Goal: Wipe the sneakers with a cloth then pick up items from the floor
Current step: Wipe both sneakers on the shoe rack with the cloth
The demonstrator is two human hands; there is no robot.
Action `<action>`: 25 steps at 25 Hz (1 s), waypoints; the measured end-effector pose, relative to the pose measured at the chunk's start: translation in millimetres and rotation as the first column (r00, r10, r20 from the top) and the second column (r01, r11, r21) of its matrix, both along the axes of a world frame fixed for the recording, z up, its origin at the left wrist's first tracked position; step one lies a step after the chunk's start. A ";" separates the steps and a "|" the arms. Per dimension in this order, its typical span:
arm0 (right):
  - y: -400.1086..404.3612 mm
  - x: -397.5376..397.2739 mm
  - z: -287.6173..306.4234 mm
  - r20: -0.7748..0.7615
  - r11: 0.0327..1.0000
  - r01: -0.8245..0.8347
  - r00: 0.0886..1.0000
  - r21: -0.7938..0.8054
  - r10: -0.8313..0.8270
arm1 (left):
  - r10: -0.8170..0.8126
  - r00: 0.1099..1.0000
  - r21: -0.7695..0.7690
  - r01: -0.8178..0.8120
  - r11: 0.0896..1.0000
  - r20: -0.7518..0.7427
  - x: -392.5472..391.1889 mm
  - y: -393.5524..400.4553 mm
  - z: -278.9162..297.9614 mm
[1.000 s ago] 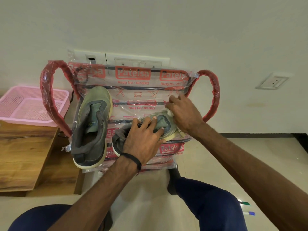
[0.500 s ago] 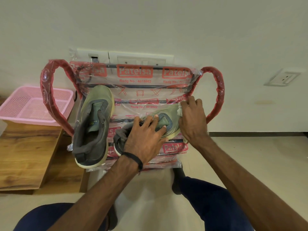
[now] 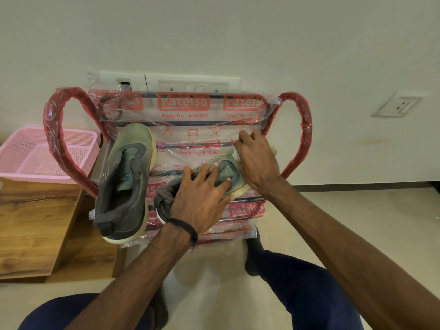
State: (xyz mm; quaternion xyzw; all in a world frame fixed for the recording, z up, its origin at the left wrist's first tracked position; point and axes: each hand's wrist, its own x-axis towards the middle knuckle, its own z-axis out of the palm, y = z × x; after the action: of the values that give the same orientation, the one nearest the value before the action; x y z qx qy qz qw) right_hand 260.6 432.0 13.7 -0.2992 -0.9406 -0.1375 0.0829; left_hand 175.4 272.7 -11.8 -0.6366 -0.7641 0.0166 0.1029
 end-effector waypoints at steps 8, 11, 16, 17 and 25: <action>-6.6 9.7 -0.1 -0.020 0.967 -0.239 0.971 -0.088 0.239 | -0.014 1.000 -0.008 0.015 1.000 0.010 3.0 -1.2 1.9; -10.5 30.5 -5.7 0.008 0.999 -0.038 0.999 -0.037 0.039 | 0.009 1.000 -0.018 -0.009 1.000 -0.004 7.9 -0.3 6.0; -27.0 44.4 4.8 0.095 0.991 0.093 0.992 -0.093 -0.084 | 0.021 1.000 -0.040 -0.021 0.999 -0.002 10.4 0.0 8.6; -31.1 46.8 9.1 0.093 0.989 0.049 0.995 -0.141 -0.036 | 0.028 1.000 -0.044 -0.028 0.999 0.001 10.2 -0.4 9.4; -10.3 48.2 38.5 -0.223 0.947 -0.006 0.972 -0.320 -0.070 | 0.009 0.998 -0.051 -0.005 0.999 0.064 4.8 -2.5 12.9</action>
State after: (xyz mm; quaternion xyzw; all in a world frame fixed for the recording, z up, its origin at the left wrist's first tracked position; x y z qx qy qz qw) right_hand 308.8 421.8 52.1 -0.3379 -0.9293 0.0505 0.1403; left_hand 180.3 270.1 1.1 -0.6365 -0.7686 0.0160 0.0621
